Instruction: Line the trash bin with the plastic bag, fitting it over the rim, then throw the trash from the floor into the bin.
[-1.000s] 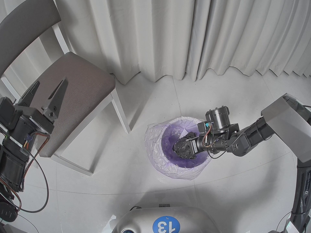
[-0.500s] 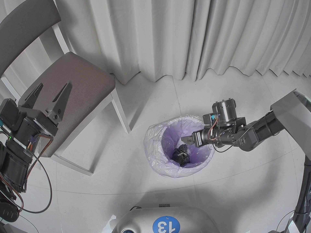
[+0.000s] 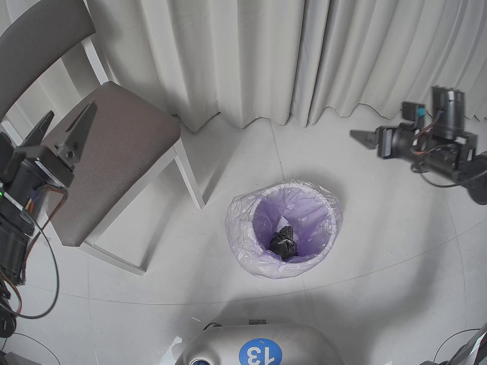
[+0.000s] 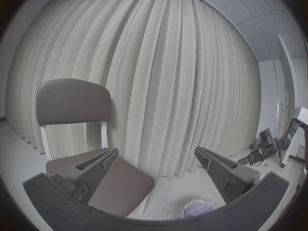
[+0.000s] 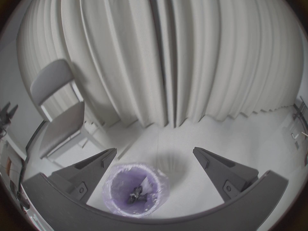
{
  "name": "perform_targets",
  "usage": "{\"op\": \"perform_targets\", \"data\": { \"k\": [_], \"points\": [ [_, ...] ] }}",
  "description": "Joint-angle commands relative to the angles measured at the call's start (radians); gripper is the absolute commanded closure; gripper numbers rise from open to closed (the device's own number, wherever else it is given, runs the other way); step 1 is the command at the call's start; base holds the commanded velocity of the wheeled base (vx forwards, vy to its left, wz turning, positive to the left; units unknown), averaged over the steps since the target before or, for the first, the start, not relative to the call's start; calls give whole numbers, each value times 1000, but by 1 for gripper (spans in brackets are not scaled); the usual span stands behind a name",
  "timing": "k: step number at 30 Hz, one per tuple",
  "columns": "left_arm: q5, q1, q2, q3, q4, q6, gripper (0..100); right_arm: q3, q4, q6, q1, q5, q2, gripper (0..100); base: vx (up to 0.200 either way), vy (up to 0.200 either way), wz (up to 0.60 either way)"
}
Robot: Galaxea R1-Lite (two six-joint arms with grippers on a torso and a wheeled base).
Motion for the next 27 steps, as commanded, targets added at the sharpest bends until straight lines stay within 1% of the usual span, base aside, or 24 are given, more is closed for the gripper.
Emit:
{"op": "perform_targets", "data": {
  "k": [1,3,5,7,8,9,11,12,15,16,17,18,19,20,21,24,25,27],
  "points": [
    [-1,35,-371,-118,332,0,0,148,7,-2,-160,-40,-567,0,0,0,0],
    [-2,31,-495,-124,492,0,0,176,50,-2,-176,-40,-706,0,0,0,0],
    [-2,28,-620,-126,645,0,0,188,140,-2,-176,-40,-839,0,0,0,0],
    [-7,61,-718,-132,766,-14,0,189,280,-2,-174,-40,-977,0,0,0,0],
    [-7,66,-724,-130,772,-16,0,189,300,-2,-174,-40,-997,0,0,0,0],
    [-13,121,-781,-129,829,-28,0,189,399,0,-174,-40,-1089,0,0,0,0],
    [-21,158,-859,-133,888,-71,0,189,522,0,-174,-42,-1207,0,0,0,0],
    [-22,163,-888,-138,911,-85,0,186,571,0,-174,-45,-1250,0,0,0,0],
    [-22,182,-980,-163,1038,-101,0,170,717,0,-179,-52,-1387,0,0,0,0],
    [-24,190,-1008,-175,1082,-101,0,163,755,0,-180,-54,-1420,0,0,0,0],
    [-25,199,-1040,-196,1145,-101,0,163,755,0,-180,-54,-1420,0,0,0,0],
    [-25,202,-1055,-209,1177,-103,0,145,835,0,-188,-57,-1476,0,0,0,0],
    [-25,202,-1055,-209,1177,-103,0,145,835,0,-188,-57,-1476,0,0,0,0],
    [-27,216,-1101,-253,1276,-103,0,114,933,0,-216,-57,-1526,0,0,0,0],
    [-27,233,-1130,-273,1322,-103,0,105,979,0,-229,-57,-1549,0,0,0,0],
    [-25,241,-1189,-305,1406,-103,0,105,1041,2,-243,-62,-1601,0,0,0,0],
    [-25,239,-1224,-316,1461,-103,0,111,1067,8,-269,-65,-1632,0,0,0,0],
    [-27,241,-1238,-314,1539,-103,0,124,1110,20,-289,-63,-1675,0,0,0,0]
  ]
}}
